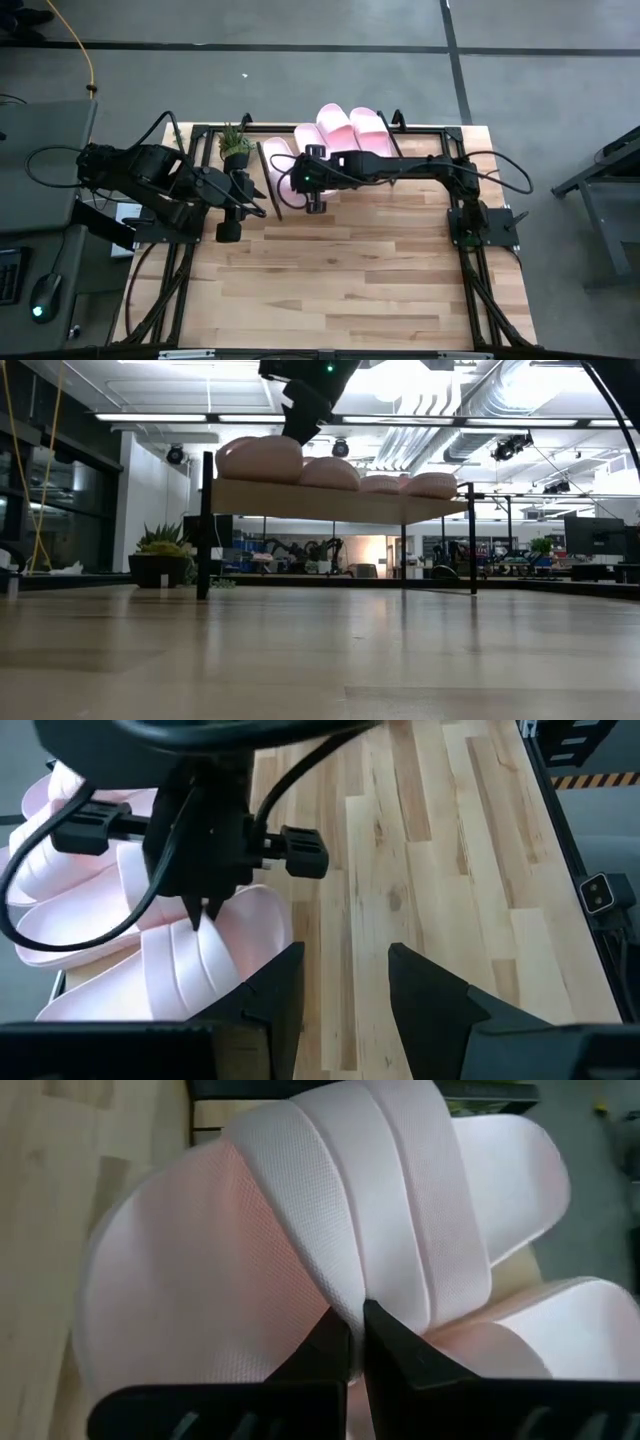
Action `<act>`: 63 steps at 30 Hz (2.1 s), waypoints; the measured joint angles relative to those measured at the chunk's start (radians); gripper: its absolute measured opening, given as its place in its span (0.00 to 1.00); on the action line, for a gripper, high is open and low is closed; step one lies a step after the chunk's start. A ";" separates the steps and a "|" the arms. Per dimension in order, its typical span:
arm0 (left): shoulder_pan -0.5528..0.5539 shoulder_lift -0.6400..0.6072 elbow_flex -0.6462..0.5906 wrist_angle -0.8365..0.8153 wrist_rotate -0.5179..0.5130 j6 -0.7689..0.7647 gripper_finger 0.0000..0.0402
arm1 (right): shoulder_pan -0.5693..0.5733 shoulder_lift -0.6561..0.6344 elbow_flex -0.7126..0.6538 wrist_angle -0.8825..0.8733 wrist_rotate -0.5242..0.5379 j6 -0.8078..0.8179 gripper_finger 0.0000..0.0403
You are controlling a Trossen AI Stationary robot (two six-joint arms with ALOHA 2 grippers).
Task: Pick and place slides into the shelf
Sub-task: Put the pink slide on the shelf, then return to Home Position
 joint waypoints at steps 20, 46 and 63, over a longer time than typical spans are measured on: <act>0.000 0.000 0.000 0.000 0.000 0.000 0.32 | 0.003 0.001 -0.001 -0.002 -0.050 -0.045 0.31; 0.000 0.000 0.000 -0.002 0.000 0.001 0.32 | 0.091 0.002 0.118 -0.111 0.072 -0.044 0.44; 0.000 -0.074 0.000 -0.019 -0.006 0.001 0.32 | 0.121 0.001 0.290 -0.428 0.092 0.056 0.44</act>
